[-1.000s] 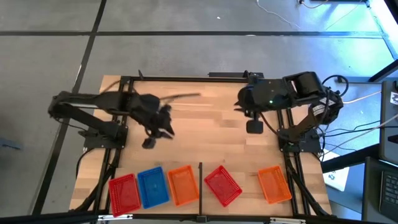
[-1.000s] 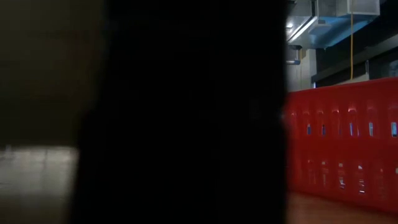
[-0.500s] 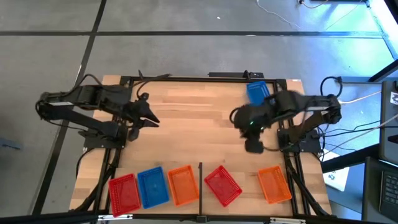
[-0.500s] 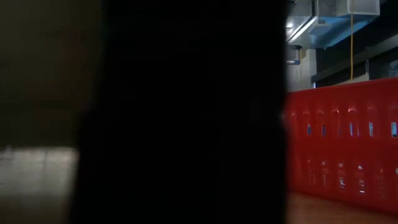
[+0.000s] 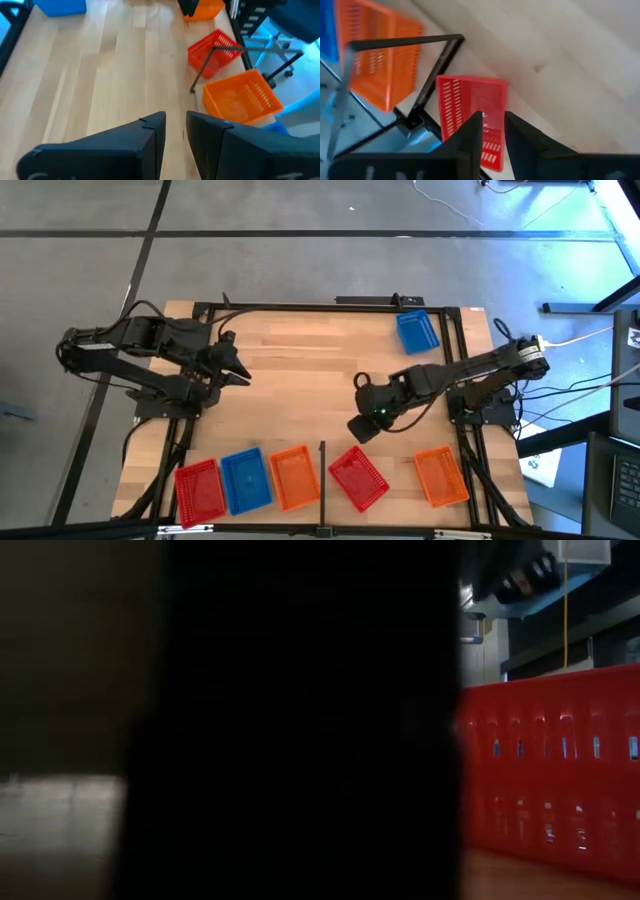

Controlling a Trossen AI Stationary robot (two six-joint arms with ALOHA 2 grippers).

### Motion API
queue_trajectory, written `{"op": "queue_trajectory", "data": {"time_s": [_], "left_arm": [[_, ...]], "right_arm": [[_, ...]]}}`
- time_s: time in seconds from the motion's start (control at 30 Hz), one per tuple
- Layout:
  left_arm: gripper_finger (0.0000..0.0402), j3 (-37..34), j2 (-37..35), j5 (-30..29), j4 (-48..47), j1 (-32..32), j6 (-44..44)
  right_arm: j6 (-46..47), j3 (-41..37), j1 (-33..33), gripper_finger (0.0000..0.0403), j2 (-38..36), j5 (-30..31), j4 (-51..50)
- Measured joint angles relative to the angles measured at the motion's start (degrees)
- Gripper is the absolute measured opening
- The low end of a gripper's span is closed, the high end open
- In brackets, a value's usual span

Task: Stack baskets on shelf by color
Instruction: Stack the red bin on top of the red bin on the shelf

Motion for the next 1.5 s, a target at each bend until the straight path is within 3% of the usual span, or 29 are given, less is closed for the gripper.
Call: {"op": "queue_trajectory", "data": {"time_s": [0.27,0.4,0.73,1.5], "left_arm": [[0.0069,0.00,0.02,0.00,-1.30,0.00,0.17],[0.0069,0.00,0.02,0.01,-1.28,0.00,0.17],[0.0069,0.00,0.03,0.00,-2.35,0.00,0.17],[0.0069,0.00,0.04,0.04,-2.33,0.00,0.20]], "right_arm": [[1.21,-10.47,1.42,0.0078,0.02,0.09,13.51],[1.33,-12.70,3.42,0.0078,0.87,0.09,14.87],[7.33,-13.07,7.98,0.0078,5.10,-0.79,20.62],[7.31,-11.67,8.79,0.0078,7.32,0.61,17.55]]}}
